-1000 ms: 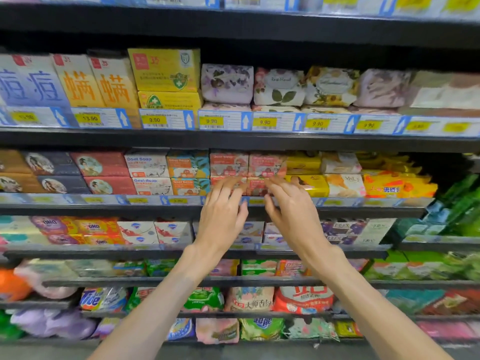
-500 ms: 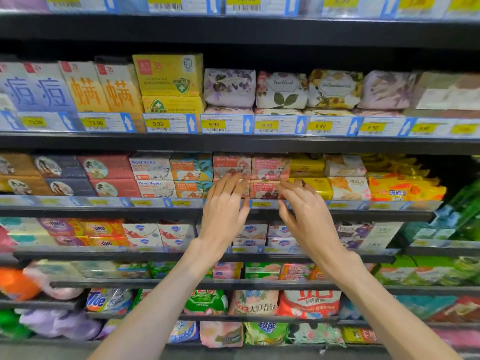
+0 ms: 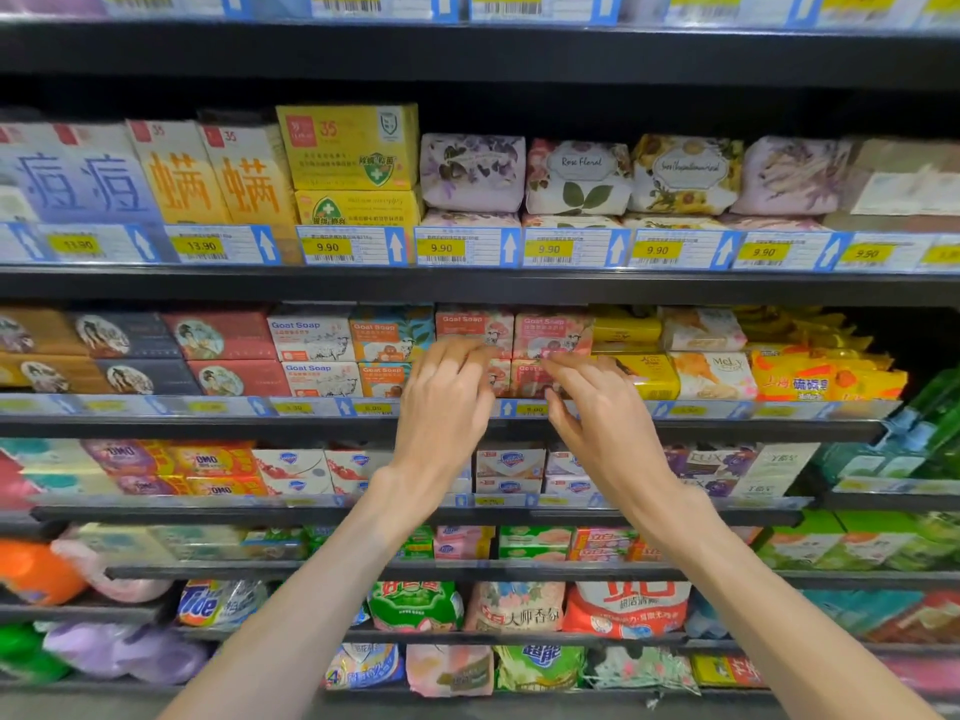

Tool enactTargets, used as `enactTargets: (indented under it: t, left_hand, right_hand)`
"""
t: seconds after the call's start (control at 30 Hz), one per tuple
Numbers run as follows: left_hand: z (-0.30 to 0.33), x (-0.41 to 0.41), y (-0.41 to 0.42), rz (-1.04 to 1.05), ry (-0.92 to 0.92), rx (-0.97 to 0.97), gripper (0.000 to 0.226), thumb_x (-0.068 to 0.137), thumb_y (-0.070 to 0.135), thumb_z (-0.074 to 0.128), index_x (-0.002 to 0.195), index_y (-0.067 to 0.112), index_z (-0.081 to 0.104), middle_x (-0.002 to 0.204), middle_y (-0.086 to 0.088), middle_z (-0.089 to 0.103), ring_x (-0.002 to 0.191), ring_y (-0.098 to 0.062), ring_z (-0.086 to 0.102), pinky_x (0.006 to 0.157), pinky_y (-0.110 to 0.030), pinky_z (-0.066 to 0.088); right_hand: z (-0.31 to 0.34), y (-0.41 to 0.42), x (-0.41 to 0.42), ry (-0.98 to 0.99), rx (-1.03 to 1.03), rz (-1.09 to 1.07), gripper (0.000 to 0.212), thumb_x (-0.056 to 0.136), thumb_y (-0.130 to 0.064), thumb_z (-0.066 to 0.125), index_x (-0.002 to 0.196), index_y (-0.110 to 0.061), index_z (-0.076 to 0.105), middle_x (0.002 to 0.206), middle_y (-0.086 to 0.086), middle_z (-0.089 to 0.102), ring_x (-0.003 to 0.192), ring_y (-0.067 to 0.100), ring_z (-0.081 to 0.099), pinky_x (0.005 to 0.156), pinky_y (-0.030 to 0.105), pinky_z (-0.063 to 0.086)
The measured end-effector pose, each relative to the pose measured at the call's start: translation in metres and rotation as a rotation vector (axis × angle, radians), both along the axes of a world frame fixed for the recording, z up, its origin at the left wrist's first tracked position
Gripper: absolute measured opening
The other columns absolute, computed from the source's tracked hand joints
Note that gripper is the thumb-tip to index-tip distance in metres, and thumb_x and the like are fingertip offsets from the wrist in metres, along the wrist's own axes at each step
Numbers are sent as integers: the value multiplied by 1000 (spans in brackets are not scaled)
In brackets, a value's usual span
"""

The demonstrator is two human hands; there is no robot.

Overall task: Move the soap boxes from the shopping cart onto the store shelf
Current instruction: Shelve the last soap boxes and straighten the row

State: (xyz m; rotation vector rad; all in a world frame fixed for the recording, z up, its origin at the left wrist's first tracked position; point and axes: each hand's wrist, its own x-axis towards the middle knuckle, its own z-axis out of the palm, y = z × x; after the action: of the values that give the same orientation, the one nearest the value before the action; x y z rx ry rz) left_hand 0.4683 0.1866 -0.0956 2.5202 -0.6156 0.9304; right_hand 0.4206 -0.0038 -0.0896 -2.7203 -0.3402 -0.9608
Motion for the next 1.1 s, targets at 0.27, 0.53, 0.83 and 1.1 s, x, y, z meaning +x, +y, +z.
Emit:
enactTargets:
  t: [0.27,0.53,0.83,1.1]
  left_hand:
    - [30,34,19,185,-35,70,21,93,17,62,110,6,68,112,-15,68,108,-38,55,101,-54,42]
    - [31,45,22,228,77,110,14,91,5,58,96,3,71,112,-19,67,110,-42,56,109,-53,32]
    - [32,47,22,280,76,108,7,91,9,66,95,8,72,109,-13,70,110,-38,57,108,-49,36]
    - [26,51,25,248,12,99,2,86,6,70,87,7,71,97,-15,71,101,-40,60,101,-52,42]
  right_hand:
    - [38,37,43,-45,-88,-120,22,93,-21,62,112,-13,66,107,7,69,99,31,62,88,42,49]
    - [36,39,80,202,-108,-242,35,103,-39,45,131,-25,62,131,6,64,122,35,56,108,47,40]
    - [40,34,76,187,-43,-171,34,103,-36,48,134,-26,60,136,4,62,126,34,55,105,45,42]
    - [38,33,75,163,-96,-171,33,102,-36,50,126,-18,66,128,7,67,116,36,60,97,43,46]
